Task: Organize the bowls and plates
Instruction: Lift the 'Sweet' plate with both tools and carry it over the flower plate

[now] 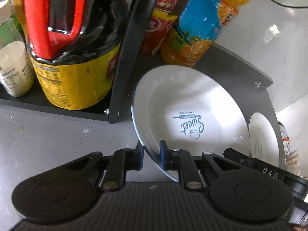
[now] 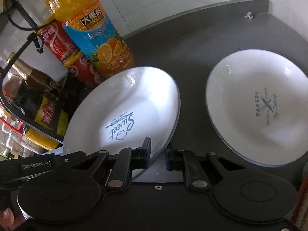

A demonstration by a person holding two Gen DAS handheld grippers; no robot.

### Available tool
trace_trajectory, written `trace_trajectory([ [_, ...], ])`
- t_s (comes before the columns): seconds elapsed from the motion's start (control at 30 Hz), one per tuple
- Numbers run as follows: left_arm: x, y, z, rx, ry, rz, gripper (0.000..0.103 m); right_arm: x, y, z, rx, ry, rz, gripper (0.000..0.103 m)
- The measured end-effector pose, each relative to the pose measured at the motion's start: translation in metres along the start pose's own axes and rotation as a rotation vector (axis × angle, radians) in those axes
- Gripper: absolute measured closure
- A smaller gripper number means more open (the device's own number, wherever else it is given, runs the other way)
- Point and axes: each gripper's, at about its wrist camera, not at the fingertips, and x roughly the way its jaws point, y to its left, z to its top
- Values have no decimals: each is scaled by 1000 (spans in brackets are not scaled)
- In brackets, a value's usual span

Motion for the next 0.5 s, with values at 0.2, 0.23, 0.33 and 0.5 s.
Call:
trace_trajectory([
  [0.2, -10, 2, -3, 23, 9, -23, 88, -11, 0, -5, 17, -25, -3, 89],
  [0.23, -12, 2, -4, 24, 8, -25, 88, -12, 0, -7, 14, -26, -3, 89],
  [0.33, -18, 1, -7, 23, -1, -26, 88, -16, 2, -11, 1, -28, 1, 88],
  [0.5, -35, 1, -18, 23, -26, -23, 88, -29, 4, -13, -18, -45, 20, 88],
])
